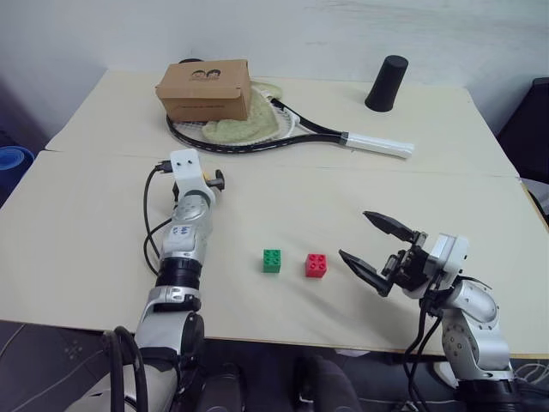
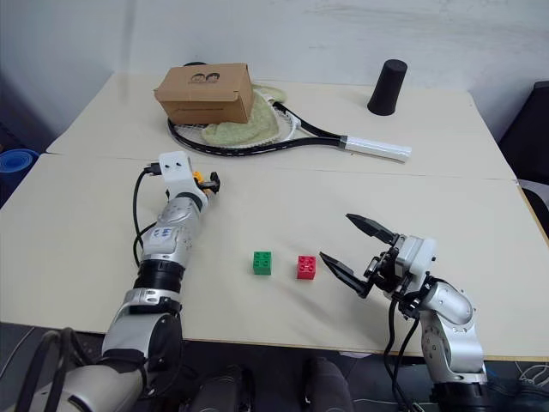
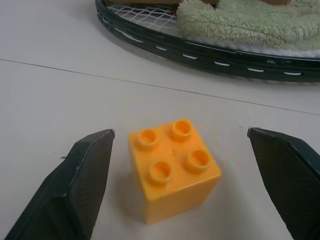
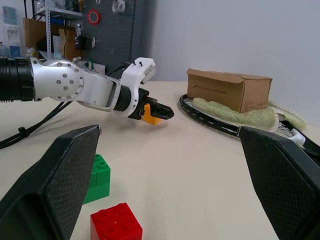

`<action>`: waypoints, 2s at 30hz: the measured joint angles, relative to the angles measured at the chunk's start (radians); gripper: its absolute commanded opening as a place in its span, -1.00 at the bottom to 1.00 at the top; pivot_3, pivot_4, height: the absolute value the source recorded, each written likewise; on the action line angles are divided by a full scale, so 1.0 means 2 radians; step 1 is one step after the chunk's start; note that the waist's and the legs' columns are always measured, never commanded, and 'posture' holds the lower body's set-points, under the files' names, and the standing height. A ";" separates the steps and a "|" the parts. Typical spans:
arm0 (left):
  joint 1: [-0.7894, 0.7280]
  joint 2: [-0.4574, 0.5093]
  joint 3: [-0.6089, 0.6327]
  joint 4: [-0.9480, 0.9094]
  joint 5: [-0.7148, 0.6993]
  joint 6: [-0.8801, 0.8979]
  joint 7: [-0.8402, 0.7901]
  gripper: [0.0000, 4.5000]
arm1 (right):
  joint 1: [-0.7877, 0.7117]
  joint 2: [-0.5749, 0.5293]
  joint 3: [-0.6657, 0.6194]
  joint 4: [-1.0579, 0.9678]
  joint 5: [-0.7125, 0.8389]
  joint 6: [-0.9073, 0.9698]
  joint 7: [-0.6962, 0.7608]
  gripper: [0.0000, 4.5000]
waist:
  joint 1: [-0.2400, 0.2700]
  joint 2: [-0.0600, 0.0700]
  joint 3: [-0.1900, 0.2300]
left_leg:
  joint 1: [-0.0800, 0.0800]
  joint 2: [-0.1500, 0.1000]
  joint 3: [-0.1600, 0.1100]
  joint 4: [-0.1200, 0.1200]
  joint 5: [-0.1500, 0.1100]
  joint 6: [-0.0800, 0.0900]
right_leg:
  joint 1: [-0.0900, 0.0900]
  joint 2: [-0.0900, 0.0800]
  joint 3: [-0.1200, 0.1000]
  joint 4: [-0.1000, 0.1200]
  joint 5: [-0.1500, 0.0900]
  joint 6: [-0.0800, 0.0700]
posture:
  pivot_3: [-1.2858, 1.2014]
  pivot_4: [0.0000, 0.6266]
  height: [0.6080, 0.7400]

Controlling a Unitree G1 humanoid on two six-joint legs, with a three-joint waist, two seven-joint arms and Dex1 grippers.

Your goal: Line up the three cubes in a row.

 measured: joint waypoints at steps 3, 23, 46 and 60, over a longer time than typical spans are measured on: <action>-0.012 -0.007 -0.002 0.021 0.008 -0.007 0.017 0.91 | 0.002 0.000 0.000 -0.008 0.000 0.007 -0.003 1.00 | -0.001 0.000 0.000 | 0.000 0.000 0.000 0.000 0.000 0.000 | 0.000 0.000 0.000 0.000 0.000 0.000 | 0.03 -0.52 1.00; 0.042 0.142 -0.004 -0.044 -0.090 -0.081 -0.337 -0.32 | 0.001 -0.013 -0.001 -0.028 0.001 0.031 -0.015 1.00 | -0.014 0.000 0.000 | 0.000 0.001 0.001 0.000 0.001 -0.003 | -0.001 0.004 0.000 0.001 -0.001 -0.002 | 0.03 -0.52 1.00; 0.138 0.276 -0.185 -0.071 -0.105 -0.237 -0.896 -0.32 | 0.048 -0.133 -0.025 -0.100 0.055 0.109 0.068 1.00 | -0.002 0.001 0.000 | 0.000 0.002 0.000 0.001 -0.002 0.001 | -0.001 0.005 0.005 0.001 -0.001 -0.002 | 0.03 -0.52 1.00; 0.109 0.253 -0.205 -0.009 -0.067 -0.295 -0.894 -0.32 | 0.054 -0.131 -0.026 -0.128 0.056 0.132 0.029 1.00 | -0.002 0.001 0.000 | 0.000 0.001 0.000 0.001 -0.002 0.002 | -0.001 0.005 0.005 0.001 -0.001 -0.002 | 0.03 -0.52 1.00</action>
